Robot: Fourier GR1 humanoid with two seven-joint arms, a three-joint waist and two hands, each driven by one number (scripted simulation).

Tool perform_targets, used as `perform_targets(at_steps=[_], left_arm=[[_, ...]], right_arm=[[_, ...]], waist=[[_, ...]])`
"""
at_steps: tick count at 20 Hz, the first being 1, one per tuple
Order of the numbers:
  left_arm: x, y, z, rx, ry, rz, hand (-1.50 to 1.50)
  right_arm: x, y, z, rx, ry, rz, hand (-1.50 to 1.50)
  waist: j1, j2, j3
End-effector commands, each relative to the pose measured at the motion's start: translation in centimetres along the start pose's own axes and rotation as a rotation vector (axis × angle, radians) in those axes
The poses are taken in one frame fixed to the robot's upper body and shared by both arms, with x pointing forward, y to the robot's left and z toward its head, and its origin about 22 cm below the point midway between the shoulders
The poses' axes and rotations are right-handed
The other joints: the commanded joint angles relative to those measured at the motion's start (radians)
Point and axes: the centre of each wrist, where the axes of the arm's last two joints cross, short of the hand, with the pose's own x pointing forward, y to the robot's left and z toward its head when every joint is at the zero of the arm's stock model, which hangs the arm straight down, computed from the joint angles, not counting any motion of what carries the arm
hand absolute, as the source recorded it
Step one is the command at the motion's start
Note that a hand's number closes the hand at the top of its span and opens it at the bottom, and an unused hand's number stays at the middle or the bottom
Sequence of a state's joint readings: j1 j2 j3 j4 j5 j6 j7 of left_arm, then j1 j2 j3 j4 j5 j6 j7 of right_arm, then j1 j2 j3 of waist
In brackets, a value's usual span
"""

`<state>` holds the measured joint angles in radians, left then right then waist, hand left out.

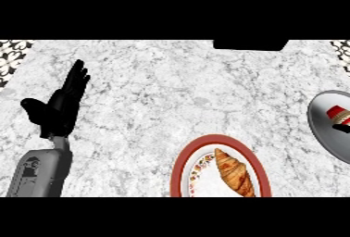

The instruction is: Pick the cupcake from the plate and place it in the pan

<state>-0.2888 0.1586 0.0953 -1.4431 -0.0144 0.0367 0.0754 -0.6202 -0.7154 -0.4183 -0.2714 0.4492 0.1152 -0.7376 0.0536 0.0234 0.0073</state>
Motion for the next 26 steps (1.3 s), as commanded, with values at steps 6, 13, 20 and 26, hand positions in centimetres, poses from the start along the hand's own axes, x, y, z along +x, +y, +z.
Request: perform_targets(at_steps=[6, 13, 20, 26], left_arm=[[-0.4, 0.6, 1.6, 0.014, 0.013, -0.011, 0.0], [-0.7, 3.3, 2.2, 0.076, 0.025, -0.01, 0.0], [0.2, 3.8, 1.7, 0.082, 0.031, -0.009, 0.0], [-1.9, 3.4, 2.6, 0.103, 0.072, 0.0, 0.0]], right_arm=[[-3.0, -4.7, 4.9, -0.096, -0.054, -0.315, -1.5], [-4.6, -10.4, 11.3, 0.014, -0.122, -0.456, -1.5], [-4.6, -13.3, 14.7, -0.007, -0.145, -0.458, -1.5], [-4.3, -15.0, 16.7, 0.03, -0.136, -0.428, -1.5]], waist=[[-0.017, -0.01, 0.0], [-0.063, -0.026, -0.003], [-0.086, -0.031, -0.003], [-0.101, -0.032, -0.005]])
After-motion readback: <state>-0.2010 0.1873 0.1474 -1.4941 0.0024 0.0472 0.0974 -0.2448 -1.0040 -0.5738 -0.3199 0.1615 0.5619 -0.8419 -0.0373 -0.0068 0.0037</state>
